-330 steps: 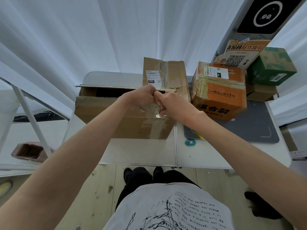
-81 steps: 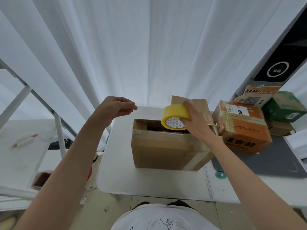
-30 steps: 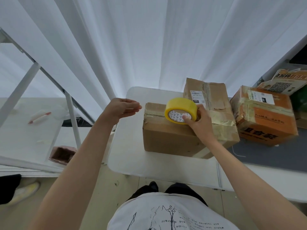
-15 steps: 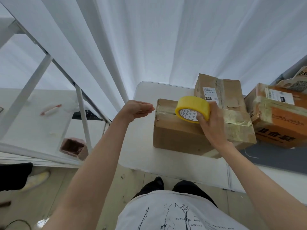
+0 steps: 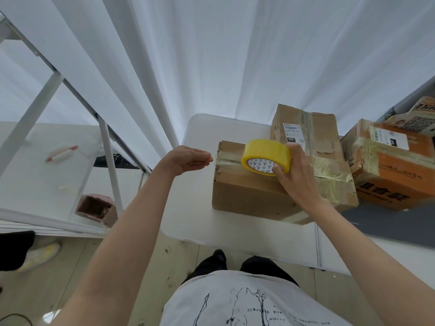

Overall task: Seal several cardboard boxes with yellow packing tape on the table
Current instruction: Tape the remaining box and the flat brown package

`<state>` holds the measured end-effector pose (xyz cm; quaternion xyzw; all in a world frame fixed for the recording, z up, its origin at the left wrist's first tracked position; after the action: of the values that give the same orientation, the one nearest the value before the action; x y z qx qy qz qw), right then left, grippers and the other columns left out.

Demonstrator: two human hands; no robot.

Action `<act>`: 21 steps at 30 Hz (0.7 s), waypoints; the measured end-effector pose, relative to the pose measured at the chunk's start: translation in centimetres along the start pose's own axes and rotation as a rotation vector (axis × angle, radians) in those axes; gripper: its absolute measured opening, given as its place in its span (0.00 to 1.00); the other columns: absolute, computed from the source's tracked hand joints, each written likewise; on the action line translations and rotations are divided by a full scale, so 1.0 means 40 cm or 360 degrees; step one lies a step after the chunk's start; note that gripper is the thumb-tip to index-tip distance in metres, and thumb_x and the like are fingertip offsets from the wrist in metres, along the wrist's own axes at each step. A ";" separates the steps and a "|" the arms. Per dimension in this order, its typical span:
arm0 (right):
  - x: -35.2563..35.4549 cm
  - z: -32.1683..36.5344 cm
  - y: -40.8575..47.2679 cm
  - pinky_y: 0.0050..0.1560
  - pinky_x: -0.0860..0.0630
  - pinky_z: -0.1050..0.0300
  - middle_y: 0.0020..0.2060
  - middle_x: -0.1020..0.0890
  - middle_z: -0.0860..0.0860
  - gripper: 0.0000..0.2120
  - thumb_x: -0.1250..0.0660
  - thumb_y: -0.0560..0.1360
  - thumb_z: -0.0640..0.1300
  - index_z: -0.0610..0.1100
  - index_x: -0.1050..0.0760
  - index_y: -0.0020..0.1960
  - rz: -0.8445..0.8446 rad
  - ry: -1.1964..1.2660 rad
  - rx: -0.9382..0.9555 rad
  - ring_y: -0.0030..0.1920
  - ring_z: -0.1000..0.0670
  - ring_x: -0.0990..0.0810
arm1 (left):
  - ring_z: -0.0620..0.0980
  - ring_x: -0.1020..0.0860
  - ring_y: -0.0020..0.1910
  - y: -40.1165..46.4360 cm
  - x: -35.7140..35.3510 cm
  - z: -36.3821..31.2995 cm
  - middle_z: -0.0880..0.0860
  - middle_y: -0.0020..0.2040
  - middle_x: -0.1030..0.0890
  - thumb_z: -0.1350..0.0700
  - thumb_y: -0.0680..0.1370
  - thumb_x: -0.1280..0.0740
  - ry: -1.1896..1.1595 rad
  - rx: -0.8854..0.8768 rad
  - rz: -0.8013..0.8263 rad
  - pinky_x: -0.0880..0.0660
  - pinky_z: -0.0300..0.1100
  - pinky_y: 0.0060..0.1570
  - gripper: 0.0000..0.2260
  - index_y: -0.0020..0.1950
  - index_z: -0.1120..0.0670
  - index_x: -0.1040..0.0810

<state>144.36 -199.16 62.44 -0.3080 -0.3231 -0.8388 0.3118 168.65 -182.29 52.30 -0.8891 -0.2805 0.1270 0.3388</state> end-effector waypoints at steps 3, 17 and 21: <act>-0.001 0.001 -0.001 0.39 0.36 0.55 0.47 0.30 0.48 0.16 0.41 0.75 0.54 0.48 0.39 0.58 0.0011 -0.0009 0.0019 0.37 0.47 0.30 | 0.51 0.15 0.48 -0.004 -0.011 0.003 0.56 0.47 0.14 0.61 0.78 0.28 -0.0070 0.0013 0.0043 0.17 0.40 0.48 0.06 0.54 0.61 0.17; -0.002 0.015 0.007 0.33 0.37 0.58 0.46 0.26 0.45 0.17 0.41 0.77 0.58 0.48 0.39 0.58 0.0083 -0.0096 0.0054 0.35 0.46 0.28 | 0.60 0.15 0.52 -0.071 0.005 -0.086 0.61 0.48 0.16 0.64 0.81 0.33 -0.0078 -0.0271 0.0061 0.17 0.47 0.52 0.03 0.52 0.64 0.21; -0.007 0.032 0.009 0.37 0.33 0.54 0.48 0.24 0.42 0.18 0.41 0.76 0.59 0.50 0.39 0.60 0.0137 -0.0208 0.0098 0.34 0.46 0.28 | 0.59 0.15 0.52 -0.064 0.013 -0.052 0.61 0.49 0.16 0.64 0.81 0.33 -0.0095 -0.0190 0.0087 0.16 0.44 0.48 0.05 0.54 0.65 0.21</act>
<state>145.20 -198.33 63.11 -0.3660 -0.3548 -0.7924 0.3351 168.87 -181.54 55.52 -0.9108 -0.2731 0.1458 0.2730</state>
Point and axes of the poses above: each hand's wrist, its own y-axis towards the middle knuckle, its own x-axis out of the back of the hand, z = x × y, the point moved 9 cm from there along y, towards the middle knuckle
